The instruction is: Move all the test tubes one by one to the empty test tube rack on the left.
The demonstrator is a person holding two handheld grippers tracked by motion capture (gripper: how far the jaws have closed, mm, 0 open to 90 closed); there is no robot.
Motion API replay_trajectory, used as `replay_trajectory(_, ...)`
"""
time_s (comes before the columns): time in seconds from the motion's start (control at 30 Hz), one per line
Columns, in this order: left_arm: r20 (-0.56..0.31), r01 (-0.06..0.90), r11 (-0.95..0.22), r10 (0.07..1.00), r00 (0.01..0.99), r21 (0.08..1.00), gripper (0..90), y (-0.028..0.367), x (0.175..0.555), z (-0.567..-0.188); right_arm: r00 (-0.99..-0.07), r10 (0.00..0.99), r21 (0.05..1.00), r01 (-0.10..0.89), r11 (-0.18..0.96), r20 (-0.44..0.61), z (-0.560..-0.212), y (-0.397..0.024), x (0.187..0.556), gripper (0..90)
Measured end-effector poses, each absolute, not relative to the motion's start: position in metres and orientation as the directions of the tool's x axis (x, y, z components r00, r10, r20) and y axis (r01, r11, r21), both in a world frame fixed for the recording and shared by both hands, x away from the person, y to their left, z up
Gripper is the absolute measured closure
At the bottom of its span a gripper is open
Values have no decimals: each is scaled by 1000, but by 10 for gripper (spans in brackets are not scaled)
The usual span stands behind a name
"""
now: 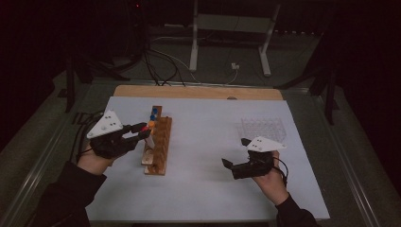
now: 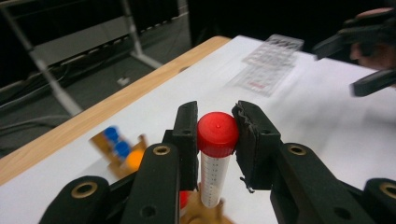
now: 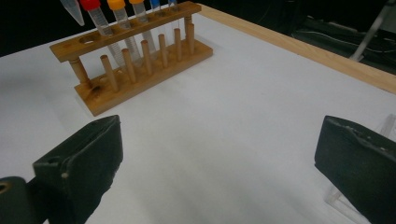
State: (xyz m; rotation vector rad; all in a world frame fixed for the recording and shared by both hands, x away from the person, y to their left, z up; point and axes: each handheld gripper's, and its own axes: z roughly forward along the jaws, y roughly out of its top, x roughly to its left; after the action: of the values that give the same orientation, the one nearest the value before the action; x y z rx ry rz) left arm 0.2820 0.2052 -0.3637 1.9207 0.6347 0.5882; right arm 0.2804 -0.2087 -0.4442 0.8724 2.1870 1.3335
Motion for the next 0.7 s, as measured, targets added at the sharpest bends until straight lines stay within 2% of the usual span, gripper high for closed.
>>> replay_trajectory(0.33, 74, 239, -351, 685, 725, 906, 719, 213, 288, -396, -705, 708, 897, 293, 331, -31, -444, -209, 280, 7)
replay_trajectory(0.7, 58, 284, -365, 697, 715, 887, 719, 213, 291, -428, -706, 708, 898, 295, 327, -25, -446, -212, 277, 7)
